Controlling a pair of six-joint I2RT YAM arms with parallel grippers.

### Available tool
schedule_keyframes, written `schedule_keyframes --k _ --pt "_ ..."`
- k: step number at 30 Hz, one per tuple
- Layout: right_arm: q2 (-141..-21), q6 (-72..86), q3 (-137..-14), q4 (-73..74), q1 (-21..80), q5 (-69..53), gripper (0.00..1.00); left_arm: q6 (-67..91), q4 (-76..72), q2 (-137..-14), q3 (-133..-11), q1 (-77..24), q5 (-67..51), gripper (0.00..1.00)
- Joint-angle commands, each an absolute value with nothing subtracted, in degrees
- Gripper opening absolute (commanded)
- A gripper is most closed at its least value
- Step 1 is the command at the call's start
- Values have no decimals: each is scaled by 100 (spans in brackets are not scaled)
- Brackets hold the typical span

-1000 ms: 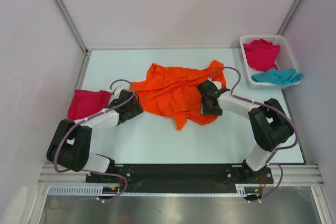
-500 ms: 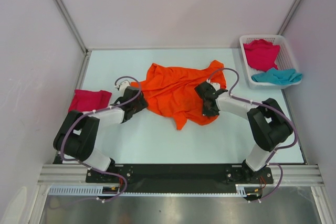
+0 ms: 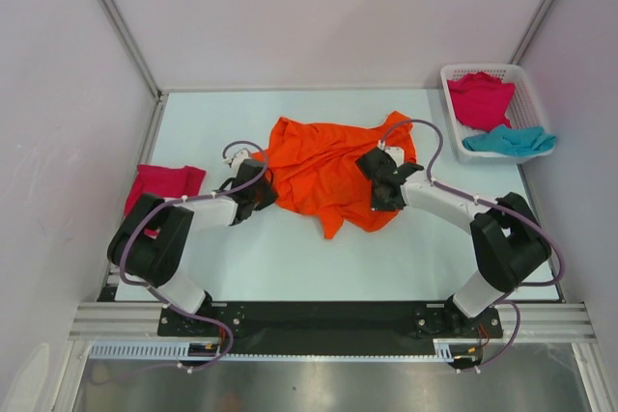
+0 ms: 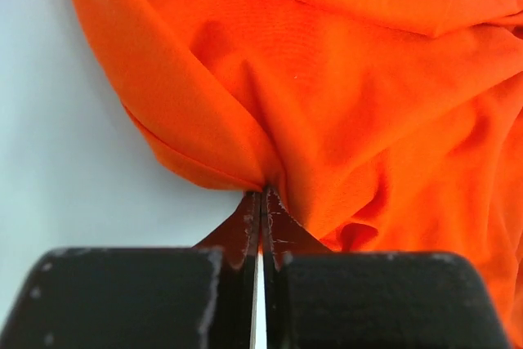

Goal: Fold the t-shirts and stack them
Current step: Flatten out the tshirt

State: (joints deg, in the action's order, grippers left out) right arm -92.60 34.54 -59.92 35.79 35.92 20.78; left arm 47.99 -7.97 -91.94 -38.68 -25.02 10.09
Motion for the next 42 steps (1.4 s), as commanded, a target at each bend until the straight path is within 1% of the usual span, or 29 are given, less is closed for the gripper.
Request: schedule_keyframes --k 1,4,6,9,13,17,19,22,24,30,32,37,42 --pt "-8965 3568 -6170 3700 3665 2329 0 4834 -475 -9027 -4043 -2584 703 0" --pt "-8974 3568 -6161 3700 3691 2355 0 4738 -186 -8764 -4253 -2593 773 0" --pt "-8974 3560 -6161 3683 3700 2347 0 4641 271 -8570 -4525 -2593 870 0" --pt "-8947 3542 -6231 3691 3709 2382 0 4351 1088 -8044 -5105 -2558 1019 0" --pt "-8833 3472 -6415 3858 3735 2670 0 3965 2002 -6921 -5861 -2303 1028 0" --pt "-8456 3507 -6784 4428 3762 3110 0 3648 2942 -6154 -6809 -2005 1194 0" --pt "-8087 3559 -7004 4596 3771 3408 0 3543 3128 -5820 -6978 -1873 1230 0" --pt "-7630 3551 -7154 4737 3753 3725 0 3481 3252 -5687 -7084 -1732 1274 0" --pt "-7567 3393 -7180 4693 3587 3718 0 3463 3182 -5826 -7005 -1635 1170 0" --pt "-8059 3173 -7181 4623 3182 3569 0 3568 2550 -6880 -6566 -1591 976 0" --pt "-8269 3112 -7215 4536 3129 3472 0 3568 2453 -7434 -6583 -1582 1046 0" --pt "-8709 3015 -7479 4544 3111 3393 0 3612 2391 -8698 -6802 -1459 660 0" --pt "-9087 2962 -7831 4702 3120 3173 0 3691 2391 -8991 -6803 -1459 475 0"
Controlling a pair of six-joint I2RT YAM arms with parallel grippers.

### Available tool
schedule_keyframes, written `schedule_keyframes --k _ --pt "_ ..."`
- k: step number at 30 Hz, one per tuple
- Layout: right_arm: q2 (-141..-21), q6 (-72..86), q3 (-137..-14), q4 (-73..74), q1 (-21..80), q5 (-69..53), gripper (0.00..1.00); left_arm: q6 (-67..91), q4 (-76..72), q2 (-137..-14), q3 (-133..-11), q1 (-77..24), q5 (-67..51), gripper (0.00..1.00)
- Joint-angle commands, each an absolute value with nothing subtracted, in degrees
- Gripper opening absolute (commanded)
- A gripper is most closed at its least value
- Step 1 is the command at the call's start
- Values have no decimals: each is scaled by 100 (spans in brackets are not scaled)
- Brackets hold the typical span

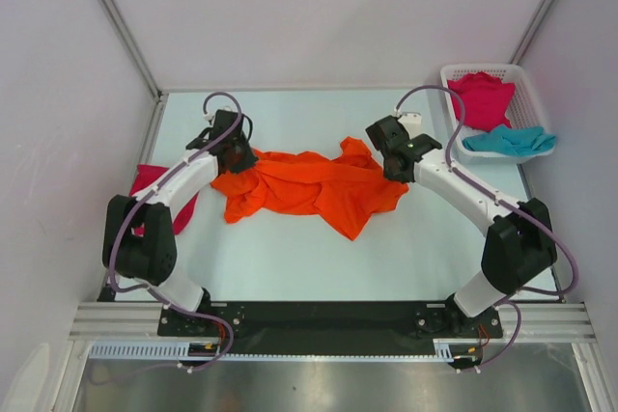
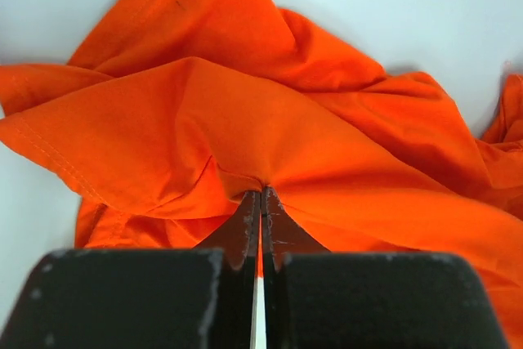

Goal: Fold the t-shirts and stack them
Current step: Flatten out the tshirt

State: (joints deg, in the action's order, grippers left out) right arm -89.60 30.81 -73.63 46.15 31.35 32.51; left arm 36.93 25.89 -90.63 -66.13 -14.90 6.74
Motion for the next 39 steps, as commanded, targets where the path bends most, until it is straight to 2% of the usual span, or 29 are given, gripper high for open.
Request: schedule_keyframes --k 1,3,4,5,6,9,12,23,39 --pt "-9105 2910 -7883 4702 3138 3060 8 3691 2391 -8948 -6785 -1459 475 2" --pt "-9088 2874 -7884 4685 3242 2989 27 3674 2399 -8808 -6715 -1450 466 7" --pt "-9079 2865 -7866 4676 3304 2953 38 3665 2391 -8746 -6697 -1450 466 18" --pt "-9062 2874 -7858 4667 3339 2953 39 3656 2425 -8693 -6654 -1450 475 25" --pt "-9053 2883 -7849 4667 3444 2953 40 3639 2443 -8571 -6619 -1450 501 40" --pt "-8983 2979 -7822 4711 3655 2918 45 3647 2461 -8298 -6408 -1459 589 59" --pt "-8877 3120 -7691 4728 3823 2857 47 3674 2461 -8070 -6153 -1450 676 67" --pt "-8604 3779 -6680 4474 4482 2523 47 4227 2101 -8138 -5028 -1450 949 68" --pt "-9333 4192 -6416 4061 5124 2154 49 4228 2162 -8472 -5010 -1389 1634 68"
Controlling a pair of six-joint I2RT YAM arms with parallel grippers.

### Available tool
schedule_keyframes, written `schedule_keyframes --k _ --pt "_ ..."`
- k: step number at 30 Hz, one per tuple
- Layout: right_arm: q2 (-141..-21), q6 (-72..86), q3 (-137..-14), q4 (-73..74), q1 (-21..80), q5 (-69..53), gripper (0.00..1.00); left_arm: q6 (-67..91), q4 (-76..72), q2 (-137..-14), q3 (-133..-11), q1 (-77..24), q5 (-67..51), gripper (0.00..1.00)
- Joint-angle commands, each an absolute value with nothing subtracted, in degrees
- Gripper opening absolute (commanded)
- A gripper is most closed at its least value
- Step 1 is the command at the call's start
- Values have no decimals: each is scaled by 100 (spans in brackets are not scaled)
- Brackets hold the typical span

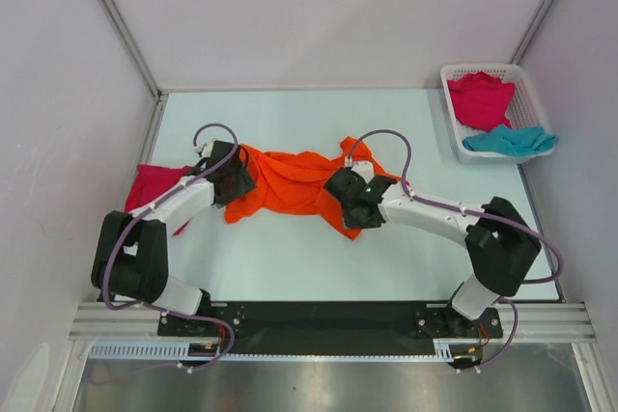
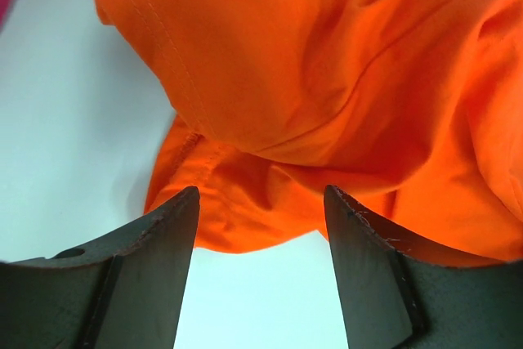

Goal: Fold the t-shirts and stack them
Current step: Flatten out the tshirt

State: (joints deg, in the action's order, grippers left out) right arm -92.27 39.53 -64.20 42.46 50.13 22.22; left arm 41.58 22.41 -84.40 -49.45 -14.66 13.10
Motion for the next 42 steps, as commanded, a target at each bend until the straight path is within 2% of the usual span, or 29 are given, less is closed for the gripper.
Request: schedule_keyframes --k 1,16,30,42 --pt "-9360 4218 -6416 4034 5150 2145 49 4228 2162 -8490 -5010 -1380 1661 68" --pt "-9782 4210 -6469 3929 5221 2048 50 4210 2083 -8692 -5115 -730 1749 69" --pt "-10107 4166 -6557 4025 5221 2153 49 4342 1696 -9096 -5027 -712 1459 68" --pt "-10555 4061 -6768 3990 5221 2241 48 4307 1758 -9088 -5414 -721 1310 66"
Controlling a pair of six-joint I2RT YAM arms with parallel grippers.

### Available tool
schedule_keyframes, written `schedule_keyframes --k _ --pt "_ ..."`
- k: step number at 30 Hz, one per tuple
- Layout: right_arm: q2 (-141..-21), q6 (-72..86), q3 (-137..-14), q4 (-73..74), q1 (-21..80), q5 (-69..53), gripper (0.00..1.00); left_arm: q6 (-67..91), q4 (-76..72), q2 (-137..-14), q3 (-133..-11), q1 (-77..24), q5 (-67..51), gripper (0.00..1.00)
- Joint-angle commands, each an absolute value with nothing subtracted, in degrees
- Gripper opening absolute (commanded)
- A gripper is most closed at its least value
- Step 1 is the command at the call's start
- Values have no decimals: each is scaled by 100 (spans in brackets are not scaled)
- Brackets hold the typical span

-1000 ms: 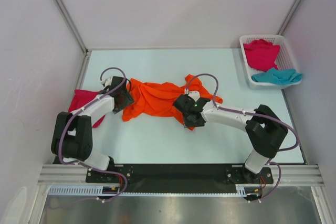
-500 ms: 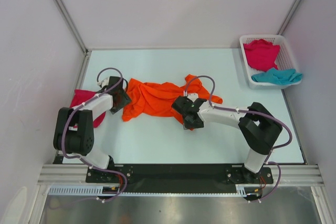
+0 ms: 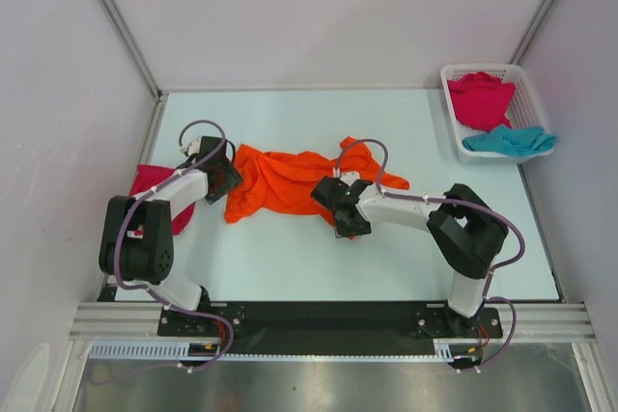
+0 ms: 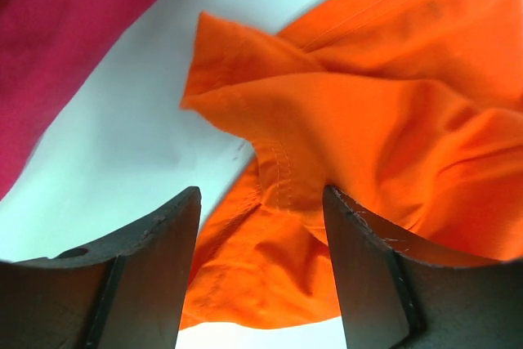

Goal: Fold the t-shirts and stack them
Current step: Flatten out the tshirt

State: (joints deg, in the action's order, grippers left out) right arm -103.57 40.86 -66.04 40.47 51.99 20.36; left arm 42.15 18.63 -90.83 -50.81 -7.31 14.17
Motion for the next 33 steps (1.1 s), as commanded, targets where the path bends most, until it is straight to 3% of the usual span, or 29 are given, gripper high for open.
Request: schedule_keyframes --k 1,14,20,26,27,28,30,31,32,33 --pt "-10582 4061 -6768 3982 5212 2250 47 4315 1758 -9097 -5423 -721 1266 66" --pt "-10951 4052 -6768 3955 5203 2312 38 4430 1372 -9527 -5361 -905 958 59" --pt "-10995 4017 -6802 3981 5203 2329 29 4509 1231 -9589 -5265 -949 861 58" --pt "-11048 3964 -6855 3990 5194 2329 16 4500 1178 -9685 -5291 -949 853 56" --pt "-11048 3955 -6855 3999 5194 2320 10 4500 1160 -9703 -5291 -958 853 55" --pt "-11057 3946 -6855 3999 5194 2320 7 4491 1143 -9712 -5291 -958 818 52" --pt "-11057 3946 -6855 4008 5203 2312 0 4474 1081 -9712 -5282 -958 765 38" --pt "-11057 3938 -6855 3990 5194 2312 0 4448 1055 -9677 -5256 -958 704 31" --pt "-11039 3929 -6855 3982 5203 2312 0 4430 1002 -9651 -5256 -949 668 17" --pt "-11022 3929 -6847 3973 5194 2312 0 4412 993 -9624 -5265 -949 659 13"
